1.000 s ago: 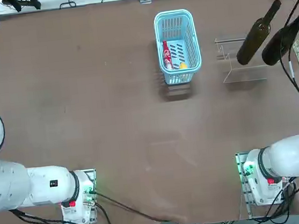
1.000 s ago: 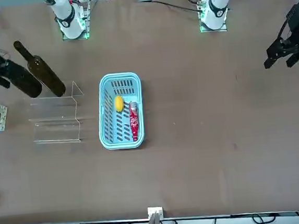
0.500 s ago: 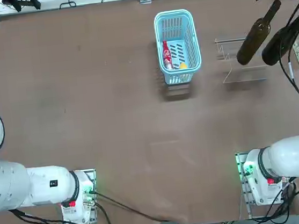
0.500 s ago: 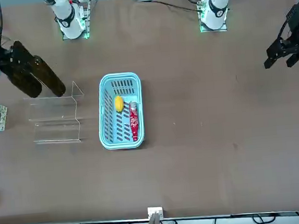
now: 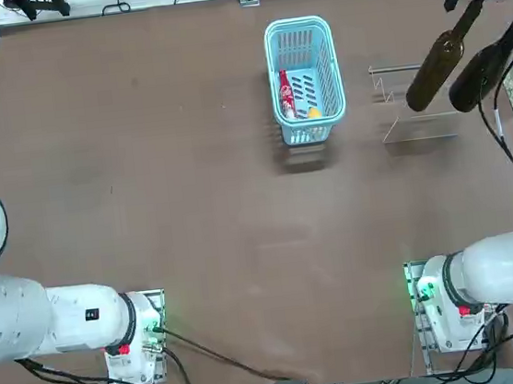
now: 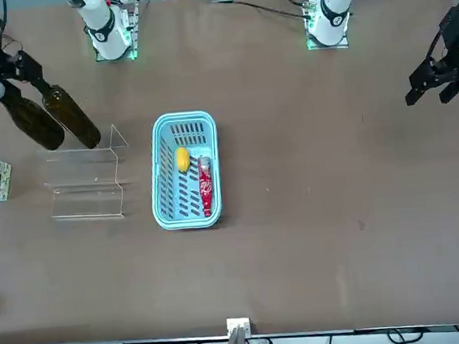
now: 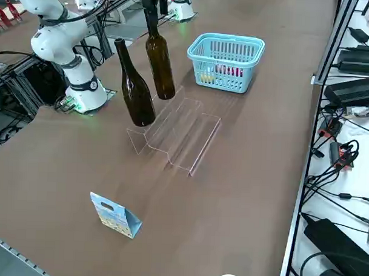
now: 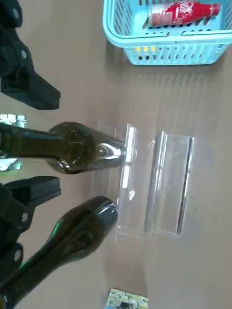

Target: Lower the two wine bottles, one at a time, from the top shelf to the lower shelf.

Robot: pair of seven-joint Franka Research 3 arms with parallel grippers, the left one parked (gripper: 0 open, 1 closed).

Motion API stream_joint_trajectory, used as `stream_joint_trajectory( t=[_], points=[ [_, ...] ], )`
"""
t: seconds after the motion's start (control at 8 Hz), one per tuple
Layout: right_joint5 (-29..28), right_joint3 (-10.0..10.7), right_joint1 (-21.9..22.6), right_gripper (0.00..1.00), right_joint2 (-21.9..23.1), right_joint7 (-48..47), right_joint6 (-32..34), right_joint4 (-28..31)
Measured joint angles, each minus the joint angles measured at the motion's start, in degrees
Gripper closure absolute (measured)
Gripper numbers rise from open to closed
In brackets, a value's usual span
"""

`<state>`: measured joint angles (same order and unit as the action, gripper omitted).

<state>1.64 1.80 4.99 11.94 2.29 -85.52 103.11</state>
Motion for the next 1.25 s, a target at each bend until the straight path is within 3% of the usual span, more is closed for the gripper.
stream_joint_trajectory(
  t=[0.25, 1.25],
  points=[
    [0.61, -0.84, 0.00, 0.17, 1.59, -0.17, 0.00, 2.39],
    [0.78, -0.61, -0.04, 0.28, 3.75, -0.30, 0.39, 5.77]
  ],
)
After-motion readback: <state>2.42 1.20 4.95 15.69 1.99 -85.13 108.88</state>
